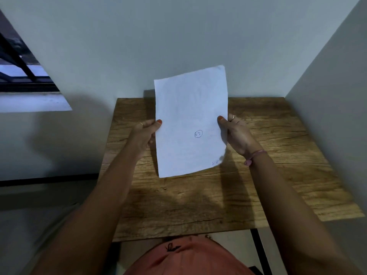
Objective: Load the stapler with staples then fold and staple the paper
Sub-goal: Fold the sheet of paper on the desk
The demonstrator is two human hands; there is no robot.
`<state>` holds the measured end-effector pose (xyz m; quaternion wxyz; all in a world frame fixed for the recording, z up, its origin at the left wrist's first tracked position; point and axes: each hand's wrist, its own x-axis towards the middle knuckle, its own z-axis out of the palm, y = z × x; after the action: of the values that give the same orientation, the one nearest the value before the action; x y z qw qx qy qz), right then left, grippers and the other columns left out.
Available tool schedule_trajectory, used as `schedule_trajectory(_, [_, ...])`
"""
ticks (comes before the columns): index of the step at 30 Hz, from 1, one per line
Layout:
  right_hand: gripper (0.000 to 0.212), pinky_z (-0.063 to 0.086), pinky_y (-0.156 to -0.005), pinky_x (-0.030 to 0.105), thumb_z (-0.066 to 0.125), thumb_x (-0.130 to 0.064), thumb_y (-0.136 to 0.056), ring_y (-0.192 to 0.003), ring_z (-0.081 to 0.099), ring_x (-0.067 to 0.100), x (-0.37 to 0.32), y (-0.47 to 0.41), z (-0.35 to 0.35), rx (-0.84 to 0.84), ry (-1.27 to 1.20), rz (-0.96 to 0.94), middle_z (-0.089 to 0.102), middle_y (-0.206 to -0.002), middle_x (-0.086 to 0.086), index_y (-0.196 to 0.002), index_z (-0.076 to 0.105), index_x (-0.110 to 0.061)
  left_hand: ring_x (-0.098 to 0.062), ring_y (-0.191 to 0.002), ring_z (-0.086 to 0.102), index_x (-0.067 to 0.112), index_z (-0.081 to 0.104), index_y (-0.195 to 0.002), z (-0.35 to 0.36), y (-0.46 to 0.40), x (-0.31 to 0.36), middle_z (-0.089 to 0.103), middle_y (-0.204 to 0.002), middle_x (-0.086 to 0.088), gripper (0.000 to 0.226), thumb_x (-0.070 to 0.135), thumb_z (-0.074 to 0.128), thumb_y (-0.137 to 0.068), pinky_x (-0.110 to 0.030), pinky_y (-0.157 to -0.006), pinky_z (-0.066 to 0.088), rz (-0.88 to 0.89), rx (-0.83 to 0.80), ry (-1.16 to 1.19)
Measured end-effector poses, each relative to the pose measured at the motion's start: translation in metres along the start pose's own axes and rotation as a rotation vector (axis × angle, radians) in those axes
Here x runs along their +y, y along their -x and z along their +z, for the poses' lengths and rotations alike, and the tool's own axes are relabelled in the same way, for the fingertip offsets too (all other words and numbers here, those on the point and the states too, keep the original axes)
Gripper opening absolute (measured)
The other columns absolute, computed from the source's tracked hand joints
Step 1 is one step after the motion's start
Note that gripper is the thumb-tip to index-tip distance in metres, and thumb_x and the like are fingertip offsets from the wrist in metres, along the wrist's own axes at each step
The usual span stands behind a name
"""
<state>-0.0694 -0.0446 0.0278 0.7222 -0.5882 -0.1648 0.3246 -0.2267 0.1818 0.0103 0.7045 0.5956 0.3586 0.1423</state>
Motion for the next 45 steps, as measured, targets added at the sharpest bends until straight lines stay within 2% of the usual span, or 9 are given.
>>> schedule_trajectory(5, [0.012,0.053,-0.066,0.022,0.059,-0.012,-0.092,-0.079,0.070,0.011,-0.013,-0.001,-0.006,0.059,0.260,-0.077,0.075,-0.085,-0.004,-0.094,0.071,-0.011,0.002,-0.047,0.058,0.007,0.067,-0.108,-0.002,0.001,0.020,0.068,-0.074,0.005,0.032,0.028,0.071,-0.084,-0.013,-0.044,0.043,0.083,0.004,-0.013])
schedule_trajectory(10, [0.008,0.052,-0.057,0.026,0.064,-0.004,-0.087,-0.061,0.061,0.018,-0.028,-0.006,-0.010,0.097,0.295,-0.102,0.068,-0.069,0.011,-0.089,0.070,-0.001,0.000,-0.047,0.055,0.007,0.062,-0.102,-0.005,0.004,0.039,0.062,-0.055,0.009,0.018,0.019,0.066,-0.089,-0.018,-0.047,0.043,0.187,-0.007,-0.049])
schedule_trajectory(18, [0.010,0.054,-0.083,0.025,0.063,-0.022,-0.090,-0.087,0.067,0.014,-0.041,-0.001,0.002,0.102,0.144,-0.220,0.069,-0.086,0.004,-0.089,0.068,-0.013,-0.022,-0.101,0.068,0.003,0.061,-0.114,-0.006,0.014,0.049,0.071,-0.104,-0.008,0.030,0.010,0.069,-0.085,-0.034,-0.089,0.053,0.382,-0.179,-0.068])
schedule_trajectory(22, [0.029,0.051,-0.082,0.025,0.069,-0.025,-0.082,-0.088,0.063,0.013,-0.026,0.010,-0.005,0.067,0.297,-0.231,0.068,-0.090,0.013,-0.087,0.068,0.004,0.008,-0.090,0.065,0.032,0.068,-0.092,-0.017,0.022,0.030,0.072,-0.087,0.027,0.025,0.013,0.076,-0.079,-0.009,-0.076,0.048,0.578,-0.187,-0.342])
schedule_trajectory(26, [0.050,0.041,-0.070,0.034,0.070,-0.019,-0.082,-0.071,0.052,0.036,0.010,0.023,-0.022,0.049,0.524,-0.128,0.058,-0.087,0.041,-0.076,0.048,0.025,-0.001,-0.079,0.067,0.024,0.071,-0.092,-0.027,0.026,-0.012,0.073,-0.082,0.013,0.008,0.023,0.071,-0.083,-0.018,-0.063,0.050,0.521,-0.193,-0.628])
schedule_trajectory(29, [0.048,0.043,-0.065,0.034,0.072,-0.023,-0.081,-0.065,0.048,0.033,0.036,0.040,-0.031,0.023,0.576,0.004,0.053,-0.076,0.037,-0.069,0.047,0.016,-0.005,-0.092,0.064,0.019,0.065,-0.115,-0.028,0.033,-0.043,0.067,-0.104,-0.001,0.030,0.030,0.066,-0.088,-0.024,-0.074,0.054,0.421,-0.239,-0.745])
schedule_trajectory(32, [0.046,0.041,-0.063,0.036,0.073,-0.026,-0.081,-0.064,0.046,0.022,0.054,0.049,-0.037,0.029,0.718,0.064,0.052,-0.069,0.025,-0.062,0.048,0.008,-0.022,-0.100,0.055,0.005,0.069,-0.108,-0.026,0.037,-0.068,0.055,-0.111,-0.013,0.037,0.035,0.061,-0.089,-0.033,-0.085,0.049,0.327,-0.203,-0.929])
schedule_trajectory(39, [0.031,0.046,-0.050,0.016,0.076,-0.025,-0.078,-0.056,0.057,0.010,0.063,0.047,-0.037,0.139,0.731,0.141,0.066,-0.064,0.008,-0.075,0.065,0.004,-0.015,-0.085,0.066,0.012,0.069,-0.105,-0.019,0.043,-0.063,0.070,-0.092,-0.001,0.027,0.031,0.066,-0.087,-0.025,-0.064,0.049,0.255,-0.162,-0.759])
schedule_trajectory(45, [0.017,0.053,-0.064,0.027,0.071,-0.022,-0.084,-0.070,0.063,0.019,0.064,0.036,-0.029,0.244,0.657,0.191,0.070,-0.076,0.008,-0.084,0.068,-0.005,-0.013,-0.085,0.065,0.012,0.068,-0.112,-0.018,0.021,-0.049,0.070,-0.106,0.000,0.039,0.039,0.069,-0.083,-0.027,-0.069,0.050,0.015,-0.178,-0.781])
